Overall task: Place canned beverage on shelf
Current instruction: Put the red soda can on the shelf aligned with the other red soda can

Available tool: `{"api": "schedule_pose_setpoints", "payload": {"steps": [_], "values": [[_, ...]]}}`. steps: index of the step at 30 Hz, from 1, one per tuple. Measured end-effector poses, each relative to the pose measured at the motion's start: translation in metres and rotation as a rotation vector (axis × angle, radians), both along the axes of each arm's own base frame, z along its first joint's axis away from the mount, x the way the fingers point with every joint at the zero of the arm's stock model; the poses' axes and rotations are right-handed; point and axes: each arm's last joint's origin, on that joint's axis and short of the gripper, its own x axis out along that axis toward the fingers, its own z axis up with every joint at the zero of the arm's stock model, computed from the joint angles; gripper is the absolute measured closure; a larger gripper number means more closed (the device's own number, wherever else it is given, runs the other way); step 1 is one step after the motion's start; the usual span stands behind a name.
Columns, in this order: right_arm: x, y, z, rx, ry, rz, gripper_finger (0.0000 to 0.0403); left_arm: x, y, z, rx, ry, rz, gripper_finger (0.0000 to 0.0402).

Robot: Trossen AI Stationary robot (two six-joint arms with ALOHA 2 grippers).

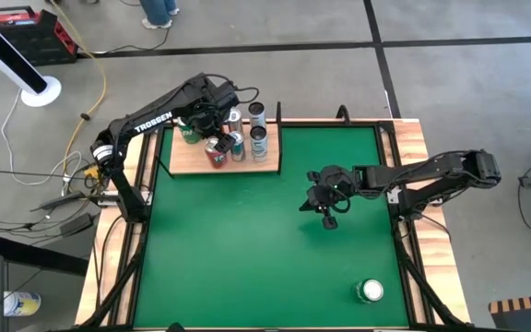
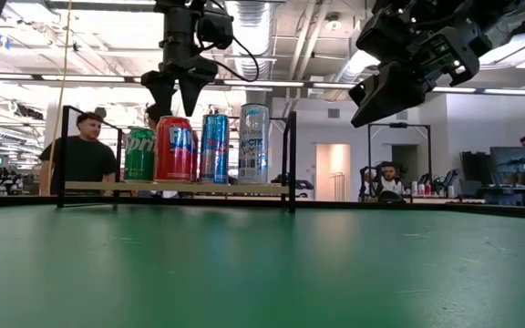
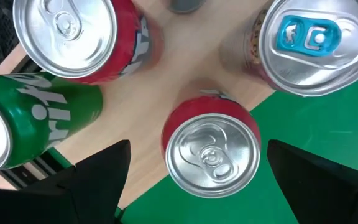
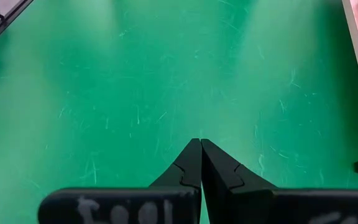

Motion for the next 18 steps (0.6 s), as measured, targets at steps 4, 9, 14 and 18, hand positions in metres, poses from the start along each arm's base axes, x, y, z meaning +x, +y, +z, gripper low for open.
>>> {"api": "schedule_pose_setpoints", "payload": {"steps": [4,9,14,18], "values": [[-0.001,0.0,-0.001,0.001,0.011,0.001,0.0376,-0.001,0.0,0.0,-0.005,0.008,0.001,0.0039],[-0.002,0.0,-0.002,0.002,0.027,0.001,0.0376,0.0,0.0,0.0,0.001,-0.003,0.005,0.0039],[-0.002,0.0,-0.002,0.002,0.027,0.002,0.0376,0.0,0.0,-0.002,-0.002,-0.005,0.018,0.0039],[-0.002,0.0,-0.002,0.002,0.027,0.002,0.0376,0.0,0.0,-0.022,-0.05,0.016,0.021,0.0039]]}}
